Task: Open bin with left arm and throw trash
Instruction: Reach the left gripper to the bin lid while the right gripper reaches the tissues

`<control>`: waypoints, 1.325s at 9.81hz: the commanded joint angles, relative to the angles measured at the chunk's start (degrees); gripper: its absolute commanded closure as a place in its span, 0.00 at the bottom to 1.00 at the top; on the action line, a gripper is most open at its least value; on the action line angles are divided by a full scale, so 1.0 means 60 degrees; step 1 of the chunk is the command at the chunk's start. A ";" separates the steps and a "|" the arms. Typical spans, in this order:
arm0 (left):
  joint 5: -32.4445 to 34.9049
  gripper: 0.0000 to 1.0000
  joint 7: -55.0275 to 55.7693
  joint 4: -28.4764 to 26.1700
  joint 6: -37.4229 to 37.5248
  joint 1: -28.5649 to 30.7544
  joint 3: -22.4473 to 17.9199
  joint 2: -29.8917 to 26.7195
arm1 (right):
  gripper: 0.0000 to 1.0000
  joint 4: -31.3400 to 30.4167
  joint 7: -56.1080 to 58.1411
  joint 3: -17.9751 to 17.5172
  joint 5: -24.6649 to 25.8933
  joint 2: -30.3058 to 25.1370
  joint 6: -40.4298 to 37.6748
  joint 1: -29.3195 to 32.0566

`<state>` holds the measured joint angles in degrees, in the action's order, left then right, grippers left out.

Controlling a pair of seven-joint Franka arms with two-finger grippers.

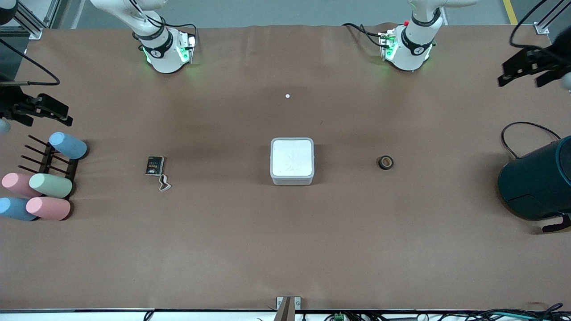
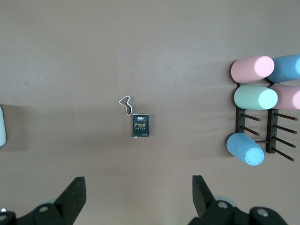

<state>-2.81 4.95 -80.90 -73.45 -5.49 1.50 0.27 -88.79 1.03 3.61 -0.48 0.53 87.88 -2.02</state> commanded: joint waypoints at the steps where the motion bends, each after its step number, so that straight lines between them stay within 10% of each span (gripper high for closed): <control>1: -0.0378 1.00 0.0987 0.0139 -0.0323 -0.0736 0.0567 0.0714 | 0.00 -0.0346 0.0107 -0.0030 -0.0022 -0.0104 0.0045 -0.0030; 6: -0.0704 1.00 0.3327 0.0139 -0.3512 -0.3562 0.1127 0.3407 | 0.00 -0.1854 0.1168 -0.0044 -0.0037 0.0216 0.1785 -0.0995; 13: 0.0102 1.00 0.4463 0.0227 -0.7135 -0.4561 0.1112 0.5768 | 0.00 -0.2600 0.2670 -0.0175 -0.0168 0.2970 0.5413 -0.1305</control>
<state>-3.59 30.30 -81.12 -114.43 -31.49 8.44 32.96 -102.14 15.63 3.04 -0.88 17.18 115.90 -9.81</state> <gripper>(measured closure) 0.991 0.000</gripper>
